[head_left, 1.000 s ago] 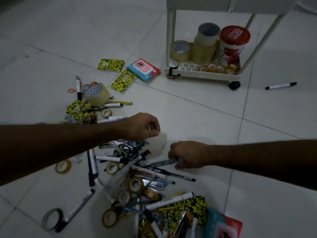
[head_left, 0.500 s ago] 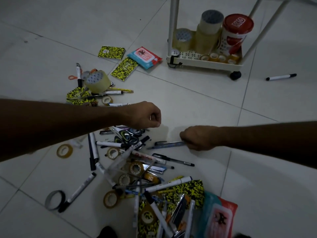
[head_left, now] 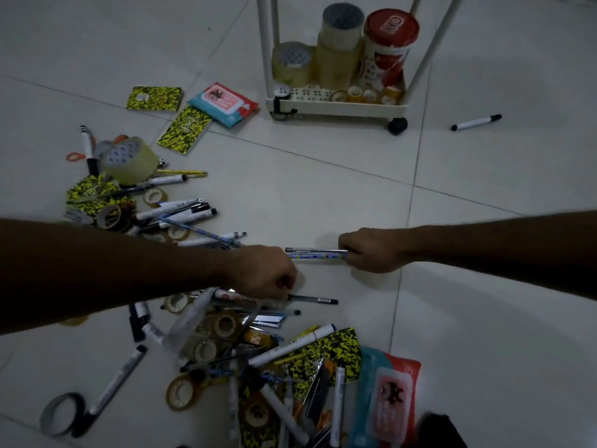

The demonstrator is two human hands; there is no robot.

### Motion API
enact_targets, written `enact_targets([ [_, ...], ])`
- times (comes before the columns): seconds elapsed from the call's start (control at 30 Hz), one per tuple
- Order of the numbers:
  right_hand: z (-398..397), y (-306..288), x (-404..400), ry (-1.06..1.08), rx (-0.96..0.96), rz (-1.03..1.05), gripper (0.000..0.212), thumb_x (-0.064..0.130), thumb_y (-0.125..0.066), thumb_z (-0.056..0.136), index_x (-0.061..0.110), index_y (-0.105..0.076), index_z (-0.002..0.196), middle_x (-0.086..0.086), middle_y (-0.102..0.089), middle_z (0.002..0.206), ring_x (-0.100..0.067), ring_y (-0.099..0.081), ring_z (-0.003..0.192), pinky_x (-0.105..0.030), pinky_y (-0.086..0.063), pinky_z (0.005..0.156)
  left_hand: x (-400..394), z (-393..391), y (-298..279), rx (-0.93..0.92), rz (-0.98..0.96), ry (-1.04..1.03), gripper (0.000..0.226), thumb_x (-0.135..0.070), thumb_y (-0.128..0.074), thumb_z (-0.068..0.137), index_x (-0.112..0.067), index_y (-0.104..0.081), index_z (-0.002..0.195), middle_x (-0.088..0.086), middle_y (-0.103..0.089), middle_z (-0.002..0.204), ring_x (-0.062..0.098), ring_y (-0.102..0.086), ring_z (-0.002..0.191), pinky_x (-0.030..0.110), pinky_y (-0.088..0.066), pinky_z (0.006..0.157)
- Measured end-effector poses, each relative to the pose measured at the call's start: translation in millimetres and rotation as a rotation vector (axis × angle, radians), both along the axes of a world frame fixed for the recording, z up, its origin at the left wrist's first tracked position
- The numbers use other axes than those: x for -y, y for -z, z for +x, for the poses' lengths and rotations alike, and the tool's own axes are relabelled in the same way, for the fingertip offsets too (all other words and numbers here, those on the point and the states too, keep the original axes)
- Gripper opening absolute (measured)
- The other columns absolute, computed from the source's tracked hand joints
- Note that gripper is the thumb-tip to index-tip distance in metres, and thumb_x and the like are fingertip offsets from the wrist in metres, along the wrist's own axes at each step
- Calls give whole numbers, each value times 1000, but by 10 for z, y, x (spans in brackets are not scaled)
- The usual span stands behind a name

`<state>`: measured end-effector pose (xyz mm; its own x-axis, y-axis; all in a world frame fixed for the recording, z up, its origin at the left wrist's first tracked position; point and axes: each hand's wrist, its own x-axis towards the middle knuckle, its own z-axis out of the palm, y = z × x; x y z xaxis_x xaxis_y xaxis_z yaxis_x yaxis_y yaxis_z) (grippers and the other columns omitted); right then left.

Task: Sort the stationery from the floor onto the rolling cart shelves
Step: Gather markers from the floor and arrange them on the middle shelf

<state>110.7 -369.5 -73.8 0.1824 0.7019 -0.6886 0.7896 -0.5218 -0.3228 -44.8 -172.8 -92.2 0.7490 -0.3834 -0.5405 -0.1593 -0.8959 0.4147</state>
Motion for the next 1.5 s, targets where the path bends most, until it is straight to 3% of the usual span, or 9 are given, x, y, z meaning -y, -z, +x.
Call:
enact_targets([
  [0.1,28,-50,38,109,-97,-33,15,23,-39,102,12,-49,99,-14,-65,94,-23,-60,67,-30,-50,56,33,-65,80,2,20,30,30,-48,-62,93,-22,-68,104,-1,-66,106,19,-62,97,30,-48,77],
  [0.2,42,-72,60,239,-180,-29,14,19,-40,102,10,-50,98,-16,-67,95,-19,-56,56,-26,-49,47,35,-132,126,11,4,-24,29,-50,-62,90,-24,-63,102,-2,-60,105,18,-59,96,36,-51,80],
  [0.57,128,-316,16,418,-244,86,14,17,-42,99,8,-53,101,-1,-64,79,-24,-60,63,-34,-52,58,185,-155,118,-19,134,-41,35,-50,-64,88,-18,-58,102,8,-55,111,28,-56,100,36,-48,78],
  [0.73,182,-426,28,461,-255,133,14,18,-41,101,11,-53,100,-4,-66,85,-23,-61,64,-36,-54,61,136,-161,6,-29,128,-29,50,-47,-38,80,-11,-58,107,14,-57,115,32,-54,105,42,-47,89],
  [0.97,273,-589,46,641,-406,218,16,13,-43,102,7,-53,112,-11,-71,93,-25,-62,69,-38,-56,64,7,73,-216,36,-119,-441,11,-21,-42,103,-14,-46,111,6,-66,101,23,-61,86,38,-51,76],
  [1.13,366,-850,-104,744,-500,377,19,14,-47,102,3,-50,117,-15,-74,102,-29,-66,74,-38,-55,64,-44,273,-503,127,-503,-898,9,-9,-38,105,-7,-40,114,14,-65,94,22,-68,78,14,-46,55],
  [1.33,314,-1337,-469,787,-623,652,16,14,-48,104,2,-49,115,-15,-74,102,-34,-69,79,-42,-55,68,-223,885,-1243,330,-939,-1447,24,-2,-43,99,-11,-52,119,14,-59,82,29,-66,73,46,-60,80],
  [1.4,287,-1507,-614,800,-626,734,18,14,-48,104,3,-47,118,-16,-74,101,-34,-68,77,-43,-55,67,-321,1081,-1486,418,-1016,-1463,13,-10,-47,99,-9,-59,105,10,-57,71,27,-61,63,54,-58,86],
  [1.5,300,-1767,-822,767,-606,834,22,15,-46,105,1,-48,122,-18,-73,102,-33,-68,77,-42,-54,67,-379,1270,-1849,534,-1027,-1370,25,-28,-59,98,-12,-62,79,3,-53,62,22,-53,59,44,-54,74],
])
